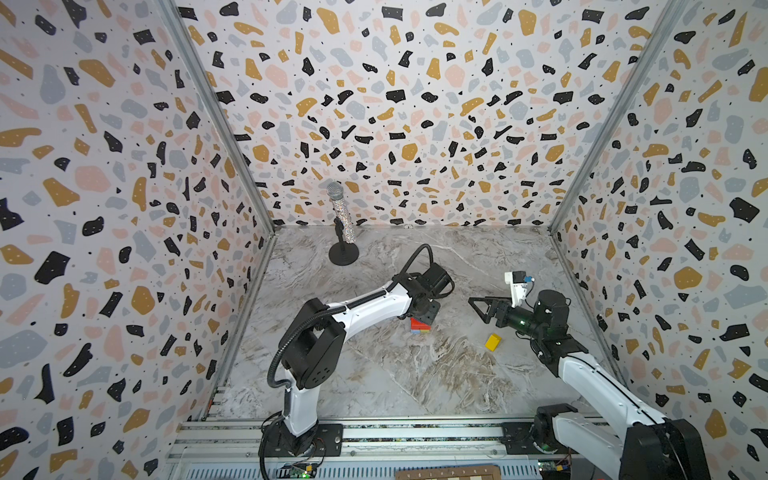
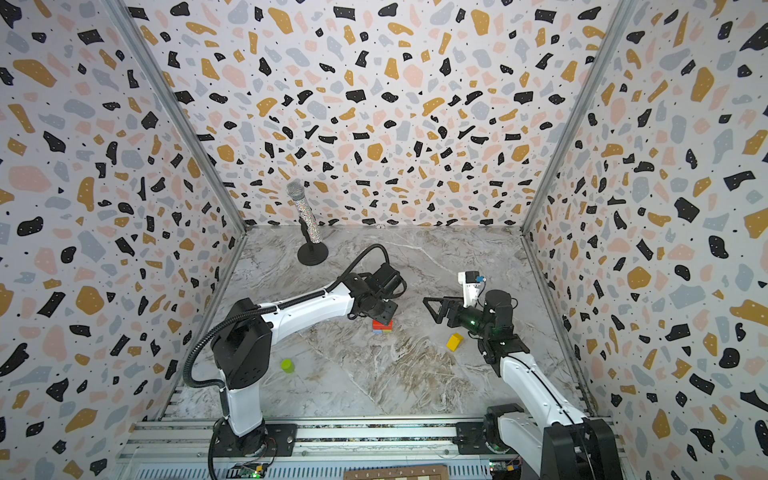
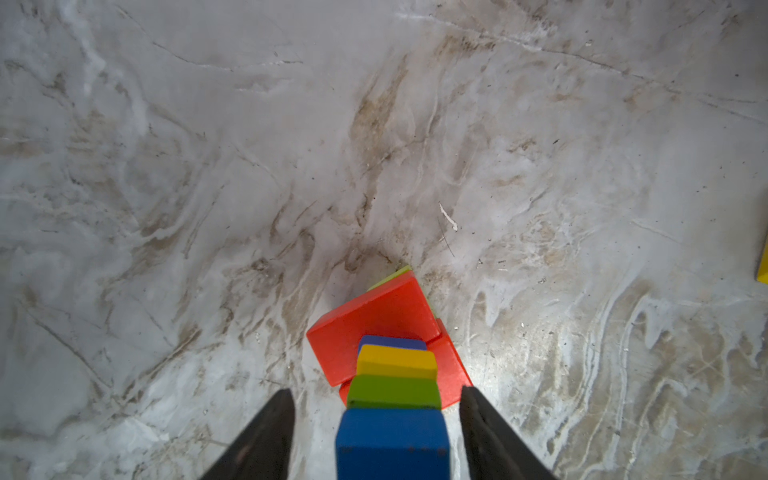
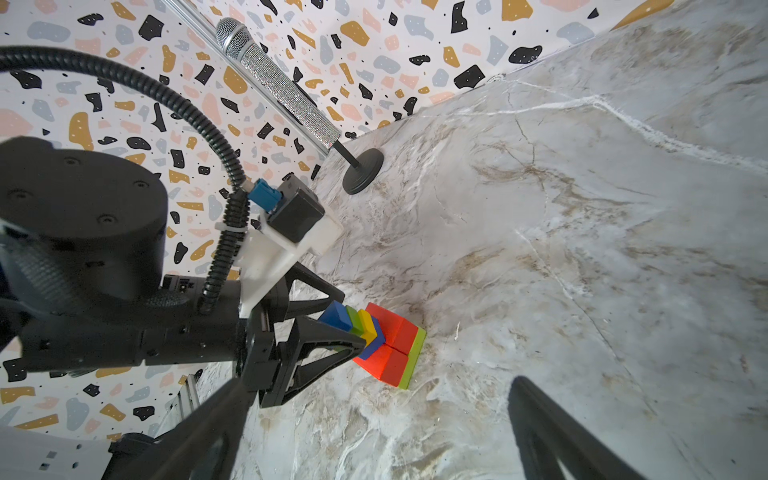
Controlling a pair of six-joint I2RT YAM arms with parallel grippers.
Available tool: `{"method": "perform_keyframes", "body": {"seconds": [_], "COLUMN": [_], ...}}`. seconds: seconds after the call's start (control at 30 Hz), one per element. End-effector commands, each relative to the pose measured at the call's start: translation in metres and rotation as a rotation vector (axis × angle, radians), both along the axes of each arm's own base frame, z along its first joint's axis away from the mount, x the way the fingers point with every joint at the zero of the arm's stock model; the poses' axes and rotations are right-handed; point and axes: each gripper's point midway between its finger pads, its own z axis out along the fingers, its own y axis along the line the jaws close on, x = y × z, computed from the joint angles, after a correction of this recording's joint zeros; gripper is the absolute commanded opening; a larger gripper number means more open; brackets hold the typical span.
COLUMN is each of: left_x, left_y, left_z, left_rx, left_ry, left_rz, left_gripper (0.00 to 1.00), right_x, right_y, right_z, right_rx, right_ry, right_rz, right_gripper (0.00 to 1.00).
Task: Build the wood block tower
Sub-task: 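Open the left gripper to release the blue cube on the stack, then withdraw the left arm while moving the right gripper to the lime green cylinder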
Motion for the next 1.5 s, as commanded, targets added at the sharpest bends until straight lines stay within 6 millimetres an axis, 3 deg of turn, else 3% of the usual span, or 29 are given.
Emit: {"method": "perform_keyframes", "body": {"seconds": [0.0, 0.1, 0.33, 0.43, 0.57, 0.77, 0.9, 1.03, 1.2, 1.47], "left_x": [0.013, 0.018, 0.023, 0.023, 0.02, 0.018, 0.015, 0.01, 0.004, -0.006], "left_y": [0.003, 0.02, 0.077, 0.104, 0.141, 0.208, 0.246, 0.276, 0.306, 0.336], "left_z": [0.043, 0.066, 0.091, 0.089, 0.087, 0.09, 0.1, 0.116, 0.125, 0.127], "left_rx": [-0.035, -0.03, -0.037, -0.059, -0.087, -0.128, -0.156, -0.204, -0.251, -0.375], "left_ry": [-0.1, -0.184, -0.252, -0.249, -0.262, -0.266, -0.292, -0.358, -0.388, -0.463], "left_rz": [0.032, 0.088, 0.26, 0.331, 0.416, 0.567, 0.651, 0.738, 0.826, 0.958], "left_gripper": [0.8, 1.0, 1.0, 1.0, 1.0, 1.0, 1.0, 1.0, 1.0, 1.0], "right_x": [-0.001, -0.001, 0.004, 0.004, 0.003, -0.007, -0.017, -0.033, -0.049, -0.071], "right_y": [-0.001, -0.003, -0.007, -0.006, 0.004, 0.053, 0.098, 0.149, 0.204, 0.279], "right_z": [0.012, 0.014, 0.01, 0.009, 0.012, 0.021, 0.029, 0.025, 0.007, -0.021], "right_rx": [0.005, -0.003, -0.034, -0.037, -0.071, -0.226, -0.327, -0.411, -0.481, -0.512], "right_ry": [-0.05, -0.065, -0.04, -0.033, -0.038, -0.07, -0.101, -0.118, -0.115, -0.155], "right_rz": [0.004, -0.01, -0.044, -0.039, -0.011, 0.107, 0.211, 0.347, 0.488, 0.62], "right_gripper": [0.99, 0.99, 0.99, 1.0, 0.94, 0.89, 0.87, 0.87, 0.87, 0.83]}}
